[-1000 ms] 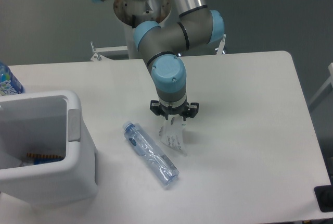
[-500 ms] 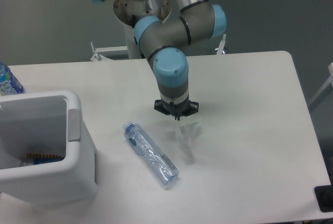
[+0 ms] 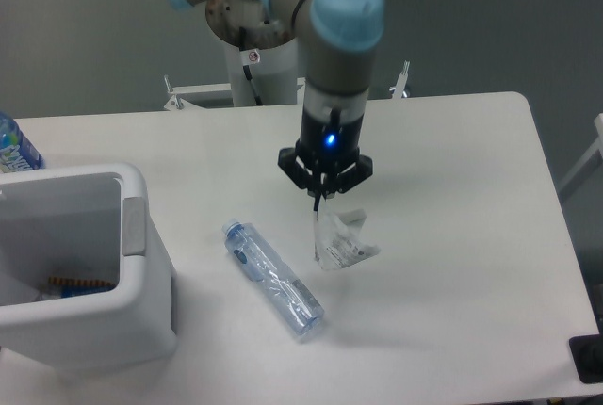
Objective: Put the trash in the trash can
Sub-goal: 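Close the gripper on the wrapper and lift it, then carry the wrapper over the white bin and open the gripper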
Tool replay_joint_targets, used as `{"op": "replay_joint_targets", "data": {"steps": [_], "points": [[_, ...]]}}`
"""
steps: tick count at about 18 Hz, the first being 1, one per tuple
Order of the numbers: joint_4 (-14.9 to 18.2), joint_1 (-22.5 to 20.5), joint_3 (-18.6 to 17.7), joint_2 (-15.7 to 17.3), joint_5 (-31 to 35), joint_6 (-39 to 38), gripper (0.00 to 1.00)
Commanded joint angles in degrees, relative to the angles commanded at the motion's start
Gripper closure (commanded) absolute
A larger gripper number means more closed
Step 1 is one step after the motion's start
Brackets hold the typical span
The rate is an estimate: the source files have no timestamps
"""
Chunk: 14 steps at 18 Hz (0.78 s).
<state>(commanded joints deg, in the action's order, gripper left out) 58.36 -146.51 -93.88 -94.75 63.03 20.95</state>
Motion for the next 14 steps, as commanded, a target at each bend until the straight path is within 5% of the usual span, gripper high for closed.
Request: {"op": "replay_joint_targets", "data": {"steps": [3, 9, 14], "points": [[-0.1, 0.4, 2.7, 0.9, -3.2, -4.8, 1.00], [-0.1, 2.5, 2.3, 4.7, -13.1, -10.1, 1.00], [-0.2, 7.6, 1.9, 5.1, -13.5, -10.3, 1.00]]}}
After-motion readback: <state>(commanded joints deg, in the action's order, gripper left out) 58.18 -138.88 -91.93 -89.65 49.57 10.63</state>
